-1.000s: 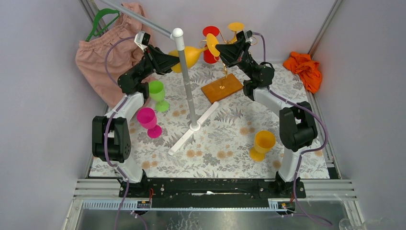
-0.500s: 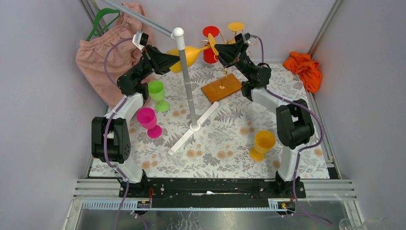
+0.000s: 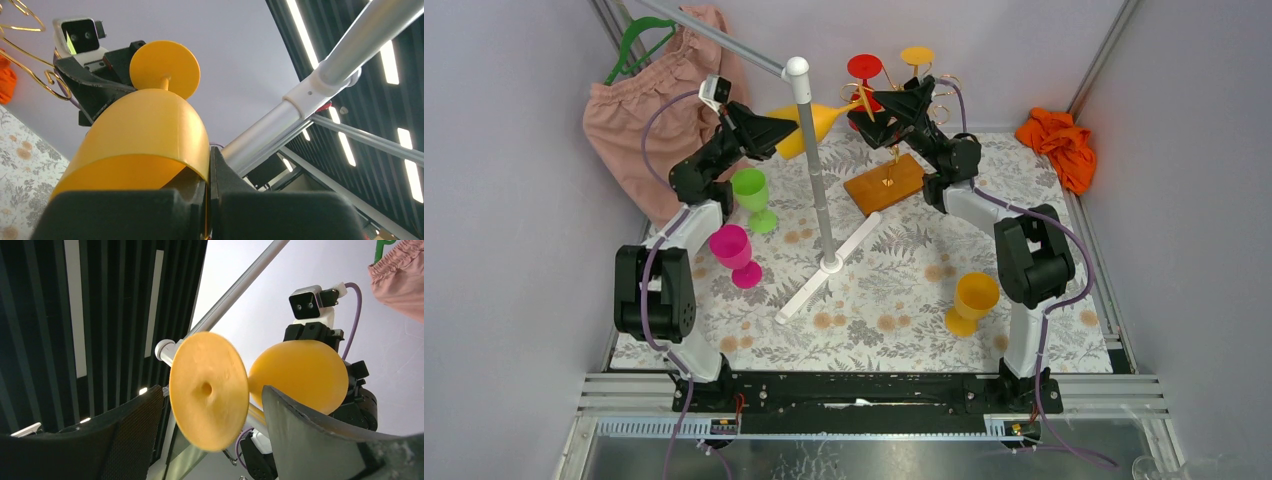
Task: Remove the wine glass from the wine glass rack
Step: Place the wine glass at the center of the board.
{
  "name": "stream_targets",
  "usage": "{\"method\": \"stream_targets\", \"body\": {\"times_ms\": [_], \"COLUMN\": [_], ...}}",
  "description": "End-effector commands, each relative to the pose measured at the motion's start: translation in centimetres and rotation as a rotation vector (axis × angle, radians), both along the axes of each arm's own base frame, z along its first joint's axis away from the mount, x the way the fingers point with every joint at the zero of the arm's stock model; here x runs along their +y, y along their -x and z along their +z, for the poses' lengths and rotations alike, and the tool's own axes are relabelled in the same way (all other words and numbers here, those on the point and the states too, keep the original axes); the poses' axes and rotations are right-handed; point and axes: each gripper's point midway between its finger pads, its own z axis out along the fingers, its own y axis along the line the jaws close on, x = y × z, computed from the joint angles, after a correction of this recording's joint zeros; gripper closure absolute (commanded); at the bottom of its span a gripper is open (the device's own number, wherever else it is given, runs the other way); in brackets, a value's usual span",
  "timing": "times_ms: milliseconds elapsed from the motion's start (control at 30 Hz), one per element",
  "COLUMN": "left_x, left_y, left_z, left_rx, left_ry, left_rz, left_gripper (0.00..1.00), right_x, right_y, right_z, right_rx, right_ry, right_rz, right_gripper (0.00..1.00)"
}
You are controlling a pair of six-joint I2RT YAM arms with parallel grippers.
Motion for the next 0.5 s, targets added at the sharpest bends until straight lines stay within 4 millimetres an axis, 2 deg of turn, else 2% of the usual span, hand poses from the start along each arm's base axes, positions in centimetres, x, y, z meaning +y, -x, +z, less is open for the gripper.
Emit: {"method": "stream_targets", "body": {"times_ms": [0,133,267,467], "left_x": [1.9,3.1,3.8,5.1], "left_y": [1.6,0.7,-1.1,-5.6], "left_z": [2.2,2.2,1.1,-2.7], "left_rx": [-0.107,-0.088,-0.037,0.132], "left_ry": [0.046,0.051,0.02,-0.169], "left_rz": [0.061,0.097,0.142,0.313], "left_gripper": [1.0,1.0,1.0,1.0], "right_x": [-1.8,-2.0,-2.4,-3.5], "right_y": [4.9,5.6,6.1,7.6], "right_z": [3.5,3.4,2.9,2.7], "right_rx": [-0.115,-0.113,-0.091,-0.083], "right_ry": [-0.101,-0.095,-0.085,-0.073], "right_rz": [0.1,0.093,0.089,0.062], "right_gripper": [0.19,0.18,0.17,0.17]}}
